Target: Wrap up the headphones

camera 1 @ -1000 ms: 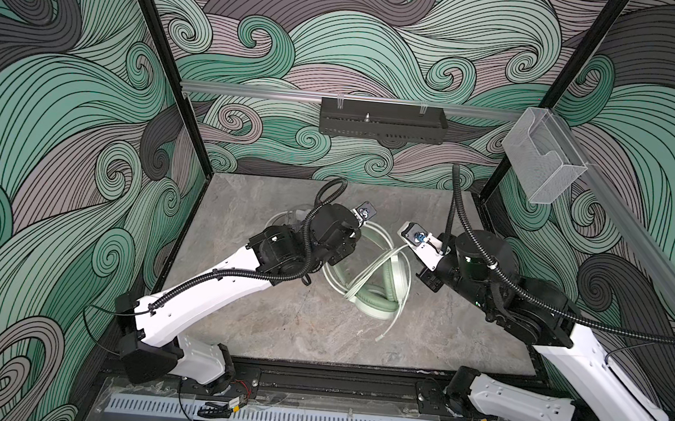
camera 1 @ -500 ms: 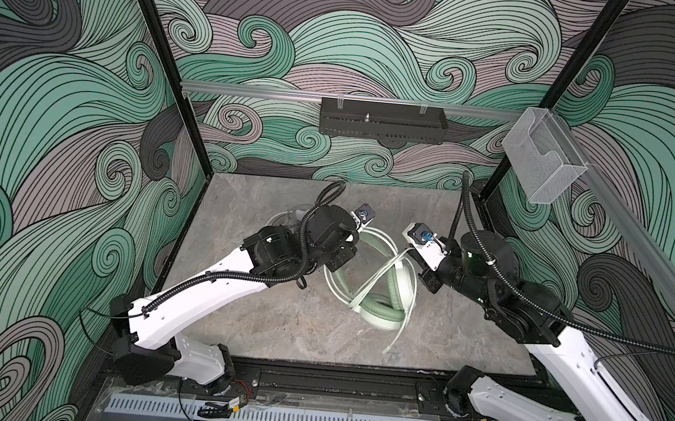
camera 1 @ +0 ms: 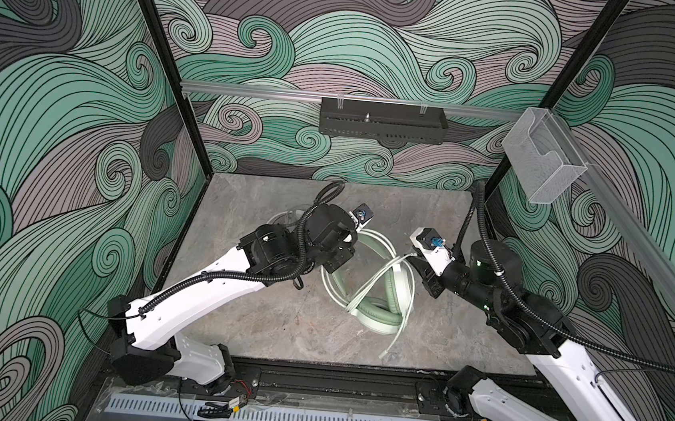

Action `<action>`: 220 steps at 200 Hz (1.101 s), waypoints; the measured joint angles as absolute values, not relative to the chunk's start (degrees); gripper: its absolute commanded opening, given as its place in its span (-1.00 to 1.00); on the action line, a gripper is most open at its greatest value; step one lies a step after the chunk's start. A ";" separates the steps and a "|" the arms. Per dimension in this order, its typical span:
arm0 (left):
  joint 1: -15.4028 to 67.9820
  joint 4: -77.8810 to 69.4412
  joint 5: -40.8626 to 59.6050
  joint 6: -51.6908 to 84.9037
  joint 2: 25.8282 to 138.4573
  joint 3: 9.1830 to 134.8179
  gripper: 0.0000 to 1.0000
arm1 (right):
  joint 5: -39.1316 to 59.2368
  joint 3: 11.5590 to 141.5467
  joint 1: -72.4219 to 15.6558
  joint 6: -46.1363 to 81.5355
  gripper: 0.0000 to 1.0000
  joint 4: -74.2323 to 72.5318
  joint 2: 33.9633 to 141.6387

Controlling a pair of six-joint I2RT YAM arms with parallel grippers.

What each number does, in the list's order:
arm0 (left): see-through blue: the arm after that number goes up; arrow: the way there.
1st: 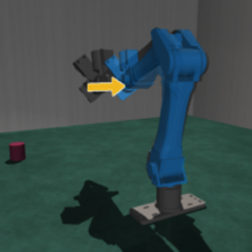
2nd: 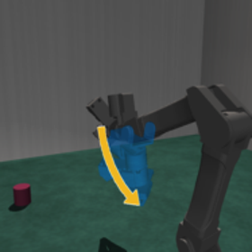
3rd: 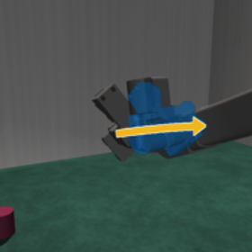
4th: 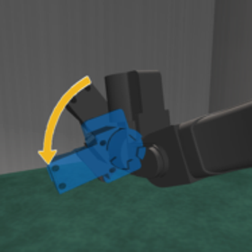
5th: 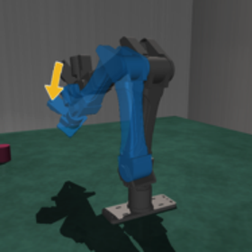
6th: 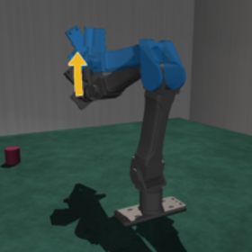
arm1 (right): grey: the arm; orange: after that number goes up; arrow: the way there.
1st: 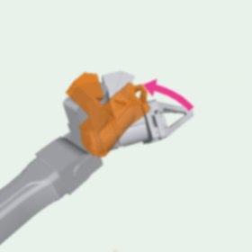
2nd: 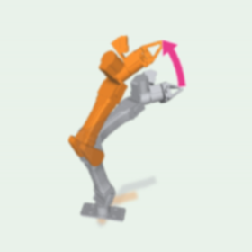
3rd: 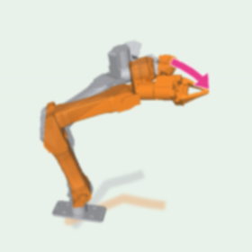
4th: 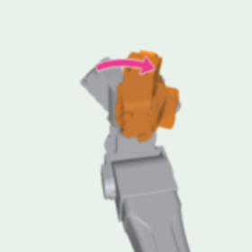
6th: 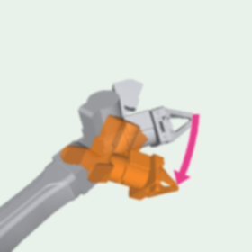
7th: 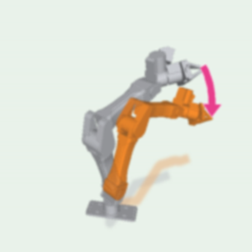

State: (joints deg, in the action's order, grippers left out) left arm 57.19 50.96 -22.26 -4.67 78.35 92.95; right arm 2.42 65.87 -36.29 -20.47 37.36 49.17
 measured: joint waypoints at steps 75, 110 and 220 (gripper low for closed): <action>57.19 55.31 -22.41 0.01 79.81 96.01 -1.00 | -0.10 63.37 -32.16 -17.04 0.27 37.10 49.60; 56.88 57.58 -22.74 2.90 80.16 96.01 -1.00 | -1.93 63.37 -28.77 -14.74 0.42 37.12 50.17; 48.99 56.29 -20.03 24.01 91.79 94.45 -1.00 | -13.61 69.12 -26.92 -6.79 0.98 38.50 51.57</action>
